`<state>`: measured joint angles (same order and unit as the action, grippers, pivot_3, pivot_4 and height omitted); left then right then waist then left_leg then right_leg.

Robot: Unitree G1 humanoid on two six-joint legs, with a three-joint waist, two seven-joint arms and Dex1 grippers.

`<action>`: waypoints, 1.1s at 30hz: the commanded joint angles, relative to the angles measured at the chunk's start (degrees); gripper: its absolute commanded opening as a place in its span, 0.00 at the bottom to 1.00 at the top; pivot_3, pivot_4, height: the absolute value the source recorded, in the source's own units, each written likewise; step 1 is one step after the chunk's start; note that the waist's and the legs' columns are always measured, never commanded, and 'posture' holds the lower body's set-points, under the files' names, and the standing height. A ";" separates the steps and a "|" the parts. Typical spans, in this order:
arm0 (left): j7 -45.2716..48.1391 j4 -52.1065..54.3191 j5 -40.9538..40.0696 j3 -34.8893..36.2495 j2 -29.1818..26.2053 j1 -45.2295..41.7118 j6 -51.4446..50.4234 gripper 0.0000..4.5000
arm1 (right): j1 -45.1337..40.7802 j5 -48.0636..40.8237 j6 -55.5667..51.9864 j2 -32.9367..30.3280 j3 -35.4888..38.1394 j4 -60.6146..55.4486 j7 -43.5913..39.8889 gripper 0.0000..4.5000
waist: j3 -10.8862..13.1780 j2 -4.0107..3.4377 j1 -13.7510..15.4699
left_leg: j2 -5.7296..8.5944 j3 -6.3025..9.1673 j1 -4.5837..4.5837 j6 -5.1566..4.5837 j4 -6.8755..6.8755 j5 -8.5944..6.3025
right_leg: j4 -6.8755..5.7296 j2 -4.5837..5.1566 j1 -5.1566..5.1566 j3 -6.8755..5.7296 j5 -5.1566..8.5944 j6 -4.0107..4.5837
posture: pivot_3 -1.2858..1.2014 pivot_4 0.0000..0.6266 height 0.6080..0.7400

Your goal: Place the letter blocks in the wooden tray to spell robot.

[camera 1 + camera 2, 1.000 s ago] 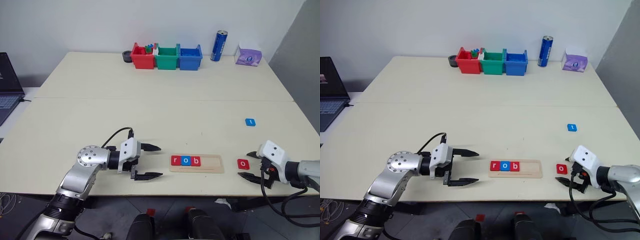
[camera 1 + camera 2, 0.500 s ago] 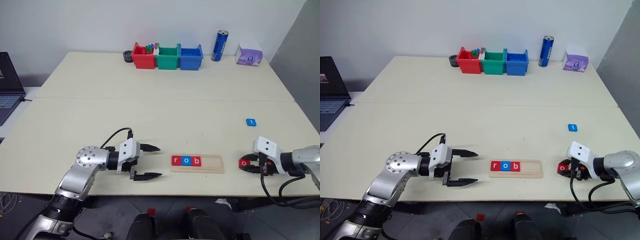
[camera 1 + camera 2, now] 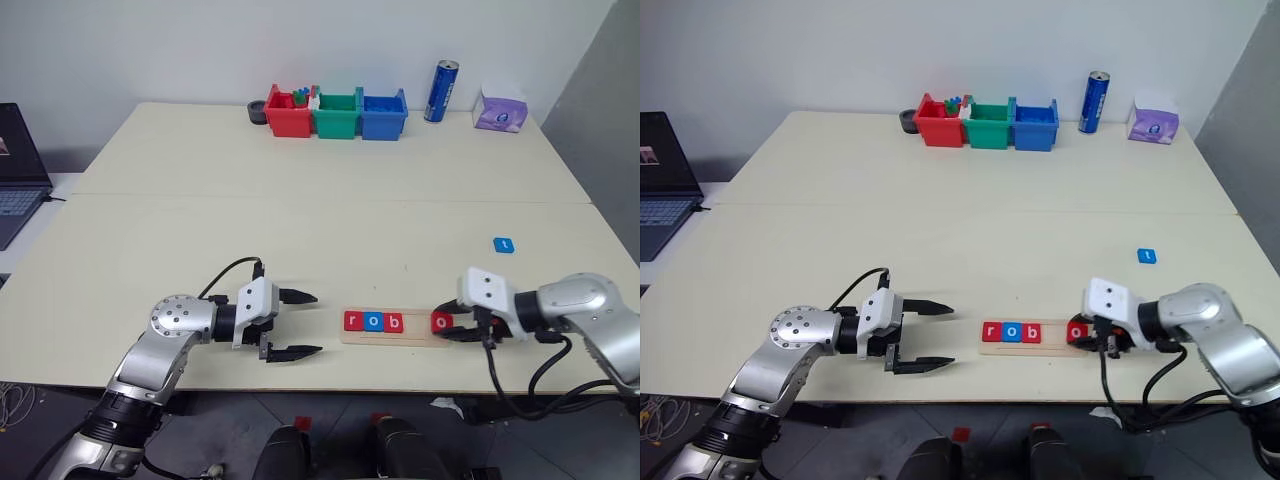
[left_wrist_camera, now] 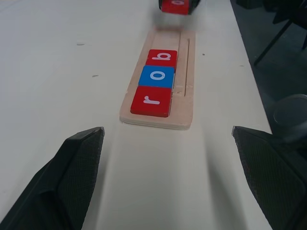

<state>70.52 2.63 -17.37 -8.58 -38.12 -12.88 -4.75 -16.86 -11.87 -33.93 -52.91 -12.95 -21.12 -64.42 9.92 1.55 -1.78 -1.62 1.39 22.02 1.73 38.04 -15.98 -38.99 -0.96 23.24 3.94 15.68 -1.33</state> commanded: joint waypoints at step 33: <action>-0.91 1.66 -0.29 1.20 -0.91 0.66 1.63 1.00 | -7.40 6.69 2.51 5.58 -7.69 5.18 -0.20 0.40 | 0.00 0.00 -0.01 | -0.01 0.02 0.00 0.00 0.00 0.00 | -0.01 0.00 0.00 -0.06 -0.05 0.08 | 0.52 0.24 1.00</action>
<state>69.42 3.83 -17.42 -8.45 -38.83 -12.31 -4.32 -23.35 -5.62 -31.90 -47.19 -20.87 -15.34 -64.13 9.92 1.55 -1.78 -1.63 1.42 22.01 1.73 38.04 -15.98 -39.00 -0.96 23.24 3.88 15.62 -1.24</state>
